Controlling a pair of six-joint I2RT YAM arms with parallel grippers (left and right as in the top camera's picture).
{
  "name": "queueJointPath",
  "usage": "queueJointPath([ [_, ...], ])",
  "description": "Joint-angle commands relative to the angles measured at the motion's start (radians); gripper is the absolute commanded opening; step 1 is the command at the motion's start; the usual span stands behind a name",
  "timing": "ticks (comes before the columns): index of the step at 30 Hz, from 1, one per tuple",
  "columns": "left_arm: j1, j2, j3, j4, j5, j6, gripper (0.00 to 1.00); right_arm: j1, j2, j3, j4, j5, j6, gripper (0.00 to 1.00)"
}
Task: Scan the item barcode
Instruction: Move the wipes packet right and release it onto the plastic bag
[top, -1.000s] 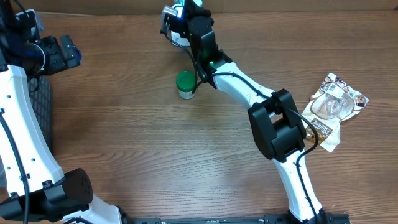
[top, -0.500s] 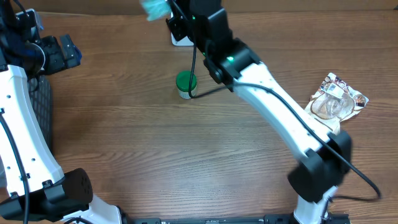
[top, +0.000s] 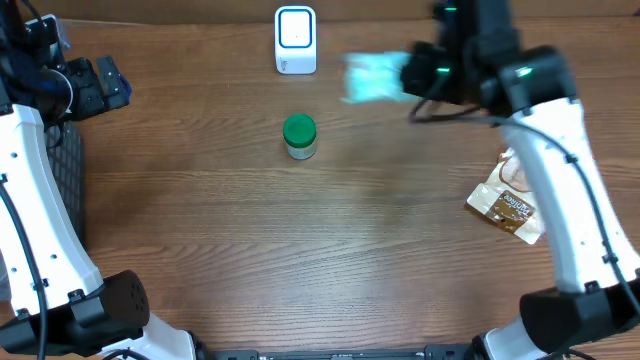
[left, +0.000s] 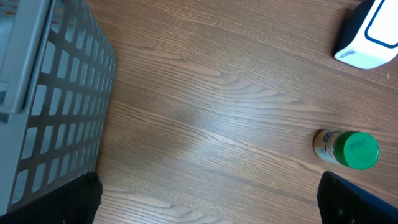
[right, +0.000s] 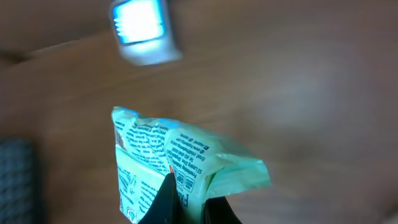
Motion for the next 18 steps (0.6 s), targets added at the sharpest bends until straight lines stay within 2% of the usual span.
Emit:
queueJointPath([
  [1, -0.002, 0.0, -0.003, 0.002, -0.003, 0.015, 1.0, -0.109, 0.019, -0.06, -0.062, 0.203, 0.052, 0.04],
  [9, -0.002, 0.0, -0.003, 0.002, -0.003, 0.015, 0.99, -0.281, 0.108, -0.293, 0.044, 0.333, 0.051, 0.04],
  [14, -0.002, 0.0, -0.003, 0.002, -0.003, 0.015, 1.0, -0.349, 0.137, -0.358, 0.085, 0.361, 0.051, 0.04],
  [16, -0.002, 0.0, -0.003, 0.002, -0.003, 0.016, 0.99, -0.363, 0.137, -0.362, 0.086, 0.359, 0.05, 0.23],
  [17, -0.002, 0.0, -0.003, 0.002, -0.003, 0.015, 1.0, -0.365, 0.137, -0.361, 0.087, 0.359, 0.05, 0.37],
  [18, -0.002, 0.0, -0.003, 0.002, -0.003, 0.015, 1.0, -0.365, 0.137, -0.361, 0.088, 0.36, 0.046, 0.76],
])
